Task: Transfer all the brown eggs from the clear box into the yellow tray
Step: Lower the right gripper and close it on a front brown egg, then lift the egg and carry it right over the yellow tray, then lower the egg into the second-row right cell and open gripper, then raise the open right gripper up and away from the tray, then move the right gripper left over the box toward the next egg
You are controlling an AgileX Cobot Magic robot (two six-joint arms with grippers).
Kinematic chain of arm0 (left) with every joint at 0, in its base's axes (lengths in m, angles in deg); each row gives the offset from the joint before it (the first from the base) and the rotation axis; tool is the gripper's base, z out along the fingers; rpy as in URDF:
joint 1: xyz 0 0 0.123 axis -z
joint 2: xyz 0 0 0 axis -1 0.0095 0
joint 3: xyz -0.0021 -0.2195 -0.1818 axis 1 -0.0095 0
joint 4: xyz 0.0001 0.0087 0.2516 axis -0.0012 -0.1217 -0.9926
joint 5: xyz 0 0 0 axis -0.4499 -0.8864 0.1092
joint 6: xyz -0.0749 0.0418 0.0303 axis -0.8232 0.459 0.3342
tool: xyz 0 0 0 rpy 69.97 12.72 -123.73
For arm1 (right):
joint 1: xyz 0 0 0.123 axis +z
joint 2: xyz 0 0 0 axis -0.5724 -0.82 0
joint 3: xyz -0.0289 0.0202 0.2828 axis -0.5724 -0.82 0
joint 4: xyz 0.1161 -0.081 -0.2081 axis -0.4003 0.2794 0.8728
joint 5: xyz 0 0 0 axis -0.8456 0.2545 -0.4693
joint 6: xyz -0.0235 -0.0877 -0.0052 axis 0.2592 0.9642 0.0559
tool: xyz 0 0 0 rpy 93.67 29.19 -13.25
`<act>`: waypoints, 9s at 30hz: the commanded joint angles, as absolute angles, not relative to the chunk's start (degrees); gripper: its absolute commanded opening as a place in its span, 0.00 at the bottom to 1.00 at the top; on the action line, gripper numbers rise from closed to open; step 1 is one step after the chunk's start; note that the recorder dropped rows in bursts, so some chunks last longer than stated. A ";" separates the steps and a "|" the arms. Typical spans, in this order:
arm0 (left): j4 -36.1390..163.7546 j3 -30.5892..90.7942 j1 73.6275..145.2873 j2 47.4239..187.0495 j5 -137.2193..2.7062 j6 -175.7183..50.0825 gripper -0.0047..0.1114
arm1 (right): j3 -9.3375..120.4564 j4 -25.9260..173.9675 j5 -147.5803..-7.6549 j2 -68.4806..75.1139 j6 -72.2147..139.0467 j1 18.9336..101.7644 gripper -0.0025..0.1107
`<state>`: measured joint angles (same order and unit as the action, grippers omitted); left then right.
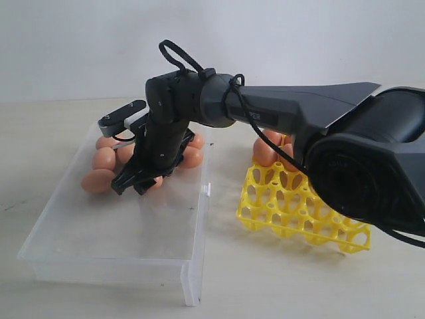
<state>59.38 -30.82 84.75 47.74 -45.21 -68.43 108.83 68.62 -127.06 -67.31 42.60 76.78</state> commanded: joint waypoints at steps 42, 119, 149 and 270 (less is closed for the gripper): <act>59.77 -30.59 85.09 47.42 -45.57 -68.54 0.04 | 20.57 59.96 -40.90 -5.69 44.07 54.89 0.02; 59.77 -30.59 85.09 47.42 -45.57 -68.54 0.04 | 23.09 64.92 -10.37 -45.12 34.59 45.45 0.02; 59.77 -30.59 85.09 47.42 -45.57 -68.54 0.04 | 22.99 65.35 -15.24 -44.04 32.72 45.45 0.43; 59.77 -30.59 85.09 47.42 -45.57 -68.54 0.04 | 60.81 64.59 -102.28 -11.64 61.69 63.44 0.02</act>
<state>59.38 -30.82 84.75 47.74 -45.21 -68.43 55.51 64.27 -95.27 -7.90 57.94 62.46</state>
